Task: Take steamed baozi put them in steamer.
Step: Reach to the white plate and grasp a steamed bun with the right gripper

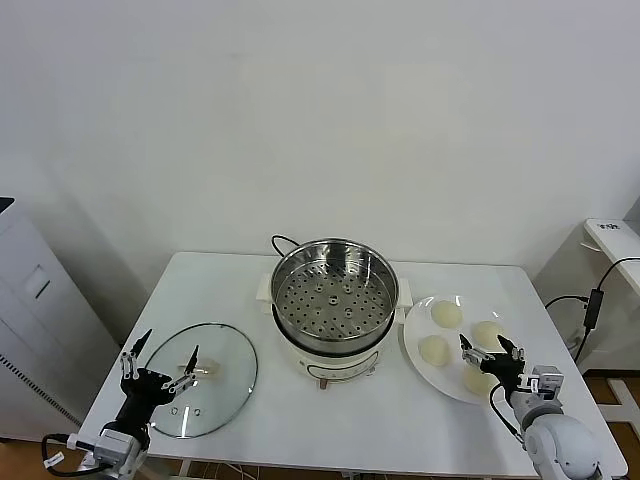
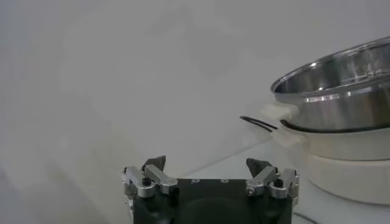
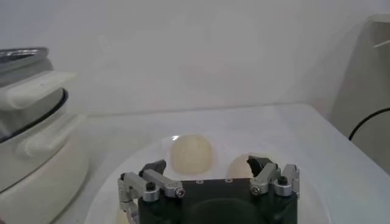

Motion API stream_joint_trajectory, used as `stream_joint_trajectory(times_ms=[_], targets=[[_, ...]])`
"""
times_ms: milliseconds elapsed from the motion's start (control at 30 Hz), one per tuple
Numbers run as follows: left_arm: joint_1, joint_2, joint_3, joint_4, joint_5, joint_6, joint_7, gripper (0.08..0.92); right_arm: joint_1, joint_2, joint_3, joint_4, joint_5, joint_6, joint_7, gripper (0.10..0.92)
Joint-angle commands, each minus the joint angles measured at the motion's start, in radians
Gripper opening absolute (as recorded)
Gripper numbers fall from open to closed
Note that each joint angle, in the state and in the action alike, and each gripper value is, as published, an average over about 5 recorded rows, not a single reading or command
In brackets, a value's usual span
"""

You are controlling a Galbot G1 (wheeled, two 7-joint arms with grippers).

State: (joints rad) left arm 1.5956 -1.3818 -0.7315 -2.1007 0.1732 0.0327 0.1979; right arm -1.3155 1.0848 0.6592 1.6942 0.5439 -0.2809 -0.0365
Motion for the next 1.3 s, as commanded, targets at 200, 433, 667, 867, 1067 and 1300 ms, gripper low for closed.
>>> stream_joint_trajectory(times_ms=[200,433,667,867,1067,1300], targets=[[0.002,-0.003,-0.001,-0.010,-0.033,-0.024,0.002,0.823,-0.009,-0.071,-0.009,0.016,0.029,0.008,0.023,0.823],[0.019,-0.015,0.000,-0.019,-0.046,-0.062,0.001,0.823,-0.047,-0.117,0.008,0.047,0.068,0.030,-0.014,0.823],[0.043,0.052,0.017,-0.014,-0.085,-0.099,0.010,0.823,-0.071,-0.239,0.035,-0.007,0.015,0.113,-0.248,0.823],[0.026,0.055,0.017,0.002,-0.079,-0.097,0.009,0.823,0.067,-0.539,0.008,-0.161,-0.138,0.248,-0.602,0.823],[0.000,0.027,0.007,0.011,-0.074,-0.081,0.006,0.823,0.332,-0.721,-0.149,-0.275,-0.389,0.276,-0.916,0.823],[-0.038,0.015,0.007,0.015,-0.057,-0.060,-0.005,0.823,0.803,-0.707,-0.547,-0.377,-0.674,0.303,-1.204,0.823]])
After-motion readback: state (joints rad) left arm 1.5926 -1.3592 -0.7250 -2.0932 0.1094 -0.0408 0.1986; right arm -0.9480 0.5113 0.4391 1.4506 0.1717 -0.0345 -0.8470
